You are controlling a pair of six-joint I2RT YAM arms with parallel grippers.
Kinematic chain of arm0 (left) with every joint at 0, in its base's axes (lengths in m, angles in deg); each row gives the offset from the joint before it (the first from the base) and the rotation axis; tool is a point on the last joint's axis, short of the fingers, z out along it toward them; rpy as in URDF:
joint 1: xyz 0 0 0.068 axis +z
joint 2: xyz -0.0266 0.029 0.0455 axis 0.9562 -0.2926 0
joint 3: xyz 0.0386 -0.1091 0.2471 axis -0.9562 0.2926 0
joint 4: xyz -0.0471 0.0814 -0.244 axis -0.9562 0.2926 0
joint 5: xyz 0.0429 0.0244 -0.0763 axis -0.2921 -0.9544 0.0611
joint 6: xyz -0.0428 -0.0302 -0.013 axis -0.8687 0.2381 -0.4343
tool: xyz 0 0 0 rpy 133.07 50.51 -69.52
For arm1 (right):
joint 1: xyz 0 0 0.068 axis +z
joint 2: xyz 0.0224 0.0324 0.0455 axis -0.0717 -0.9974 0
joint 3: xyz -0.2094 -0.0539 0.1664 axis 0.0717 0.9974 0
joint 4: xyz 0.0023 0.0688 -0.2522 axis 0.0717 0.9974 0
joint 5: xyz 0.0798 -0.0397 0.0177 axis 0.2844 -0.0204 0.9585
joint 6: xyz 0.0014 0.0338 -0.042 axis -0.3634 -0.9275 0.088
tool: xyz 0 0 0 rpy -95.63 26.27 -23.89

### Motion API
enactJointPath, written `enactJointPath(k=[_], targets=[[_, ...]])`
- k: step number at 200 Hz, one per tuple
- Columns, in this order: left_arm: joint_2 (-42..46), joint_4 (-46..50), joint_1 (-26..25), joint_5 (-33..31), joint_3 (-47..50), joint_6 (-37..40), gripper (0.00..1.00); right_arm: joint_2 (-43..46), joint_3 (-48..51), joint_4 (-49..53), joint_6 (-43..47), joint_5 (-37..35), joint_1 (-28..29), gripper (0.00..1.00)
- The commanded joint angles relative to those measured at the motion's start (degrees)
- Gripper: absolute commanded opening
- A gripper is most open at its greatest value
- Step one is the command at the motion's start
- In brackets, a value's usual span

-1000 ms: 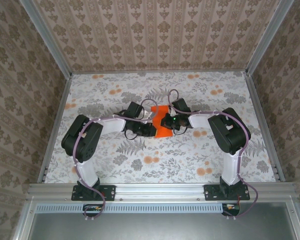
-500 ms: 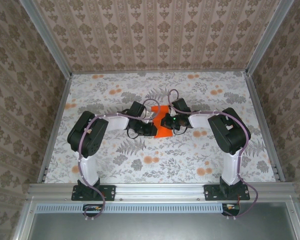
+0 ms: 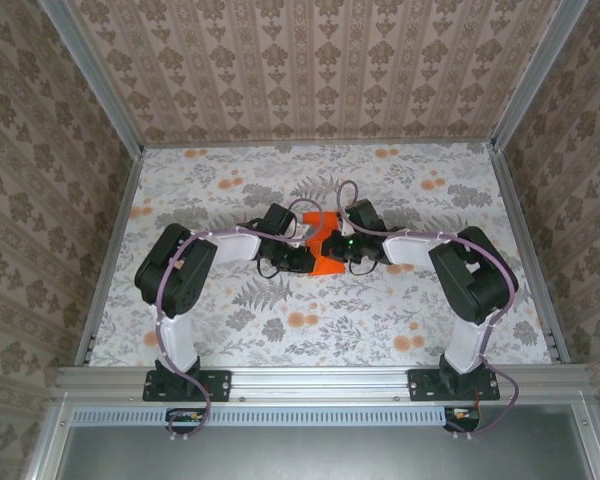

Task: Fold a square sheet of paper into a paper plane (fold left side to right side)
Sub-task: Fold the triangle a second time at the center of the table.

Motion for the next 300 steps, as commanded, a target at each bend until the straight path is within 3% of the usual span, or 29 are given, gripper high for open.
enactJointPath(k=[1,163,300], targets=[[-2.54,5.46,-1.20,-5.40,0.87,1.88,0.11,-0.26,0.76,-1.96,-0.15,0.12,1.36,0.00],[-2.89,5.79,-1.39,-5.81,1.15,2.09,0.08,-6.99,-3.01,4.61,2.87,-3.76,1.25,0.00],[-3.07,5.63,-1.37,-6.07,2.21,2.22,0.07,-6.34,-4.53,6.75,6.46,-4.26,-5.63,0.00]])
